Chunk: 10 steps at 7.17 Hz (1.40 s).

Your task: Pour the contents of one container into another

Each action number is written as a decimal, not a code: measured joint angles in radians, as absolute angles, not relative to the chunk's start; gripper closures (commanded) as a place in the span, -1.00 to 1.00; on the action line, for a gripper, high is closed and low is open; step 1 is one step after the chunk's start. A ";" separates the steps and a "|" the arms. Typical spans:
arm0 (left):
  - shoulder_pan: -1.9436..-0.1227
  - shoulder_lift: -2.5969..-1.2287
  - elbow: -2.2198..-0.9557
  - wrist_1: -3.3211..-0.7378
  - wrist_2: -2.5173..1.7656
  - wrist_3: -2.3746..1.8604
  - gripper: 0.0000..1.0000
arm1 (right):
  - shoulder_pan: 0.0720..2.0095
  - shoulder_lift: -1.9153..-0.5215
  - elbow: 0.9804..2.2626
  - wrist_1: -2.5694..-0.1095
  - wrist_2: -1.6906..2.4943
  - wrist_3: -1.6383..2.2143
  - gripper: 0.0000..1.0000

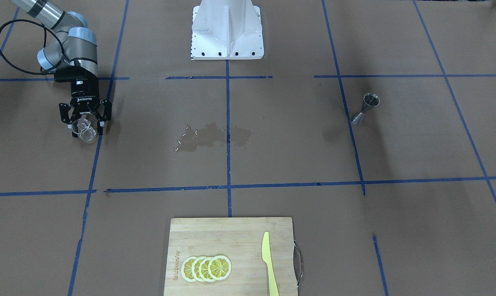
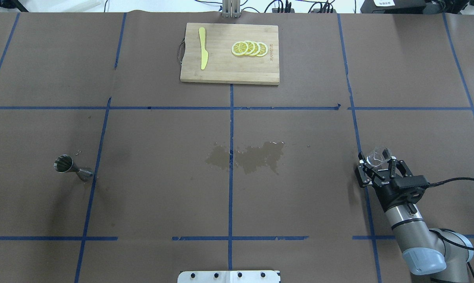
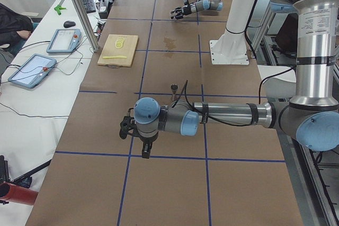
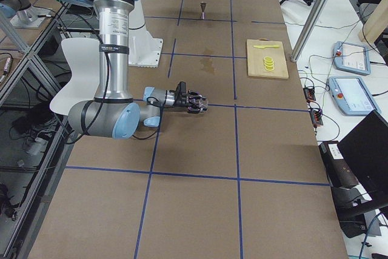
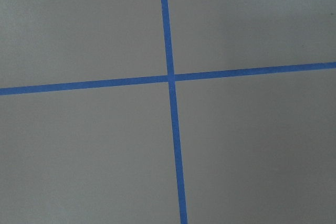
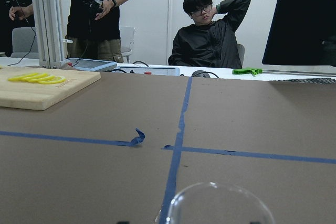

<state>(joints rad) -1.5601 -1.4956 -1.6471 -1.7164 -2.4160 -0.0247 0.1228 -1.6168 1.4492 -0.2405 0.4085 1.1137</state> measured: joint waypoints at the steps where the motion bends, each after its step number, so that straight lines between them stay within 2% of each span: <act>1: -1.560 -1.496 -1.648 -1.716 -2.416 -0.025 -1.00 | 0.123 -1.616 1.451 -0.239 0.407 1.114 -1.00; 10: -1.560 -1.496 -1.649 -1.717 -2.416 -0.025 -1.00 | 0.126 -1.578 1.449 -0.239 0.390 1.098 -1.00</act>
<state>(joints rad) -1.5601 -1.4956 -1.6490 -1.7165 -2.4163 -0.0246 0.1258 -1.5777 1.4488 -0.2393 0.3900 1.0983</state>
